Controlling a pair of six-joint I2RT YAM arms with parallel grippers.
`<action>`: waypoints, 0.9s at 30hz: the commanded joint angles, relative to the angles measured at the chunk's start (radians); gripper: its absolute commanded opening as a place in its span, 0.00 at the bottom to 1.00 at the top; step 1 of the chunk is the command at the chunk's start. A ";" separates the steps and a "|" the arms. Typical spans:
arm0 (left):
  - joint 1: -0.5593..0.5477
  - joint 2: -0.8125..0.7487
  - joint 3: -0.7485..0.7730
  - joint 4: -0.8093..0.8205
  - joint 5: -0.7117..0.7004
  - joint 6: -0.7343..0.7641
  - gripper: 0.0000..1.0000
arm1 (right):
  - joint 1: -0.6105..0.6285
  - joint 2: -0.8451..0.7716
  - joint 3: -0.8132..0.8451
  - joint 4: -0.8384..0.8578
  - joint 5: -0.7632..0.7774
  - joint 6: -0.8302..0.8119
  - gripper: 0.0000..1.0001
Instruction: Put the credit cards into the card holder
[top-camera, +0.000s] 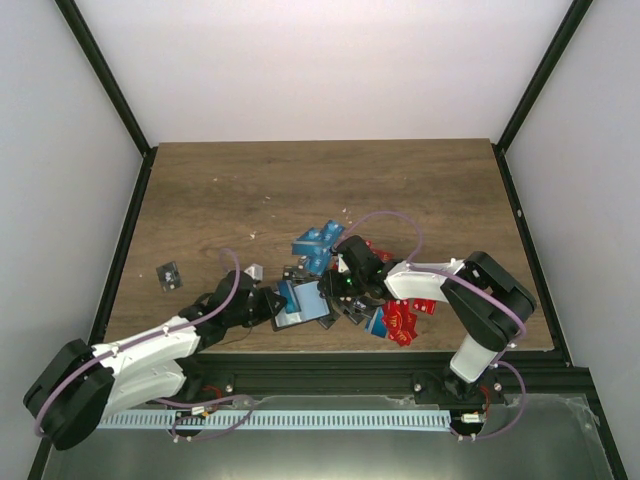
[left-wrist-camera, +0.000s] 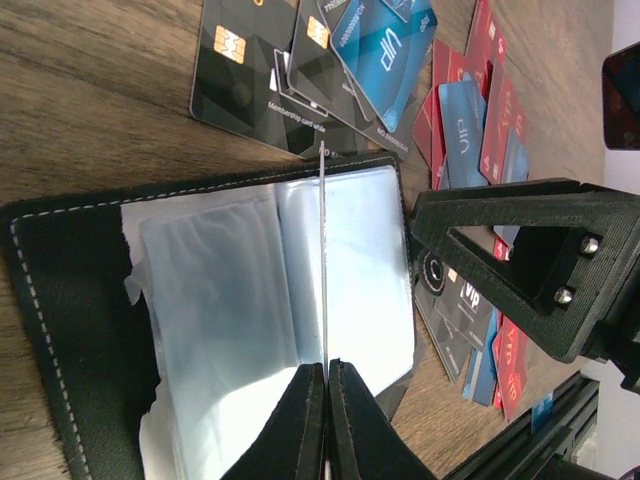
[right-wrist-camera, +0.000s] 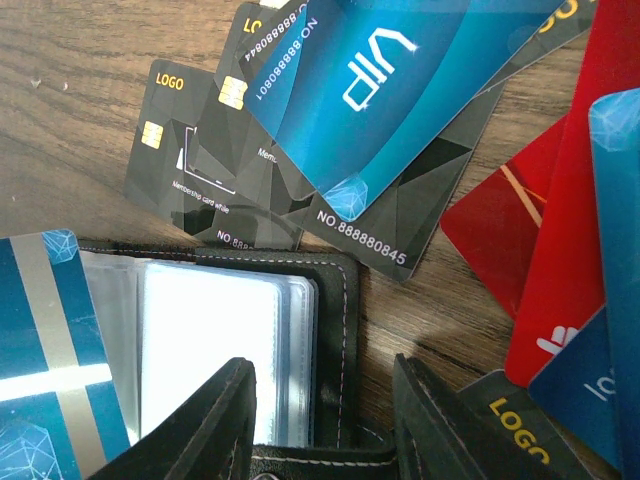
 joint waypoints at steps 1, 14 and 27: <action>-0.001 0.017 -0.002 0.060 0.011 0.002 0.04 | -0.004 0.015 -0.030 -0.067 -0.009 0.010 0.40; -0.001 0.064 -0.006 0.079 0.005 0.003 0.04 | -0.004 0.016 -0.031 -0.064 -0.014 0.012 0.40; -0.008 0.096 -0.072 0.137 0.002 -0.074 0.04 | -0.005 0.017 -0.054 -0.050 -0.032 0.045 0.40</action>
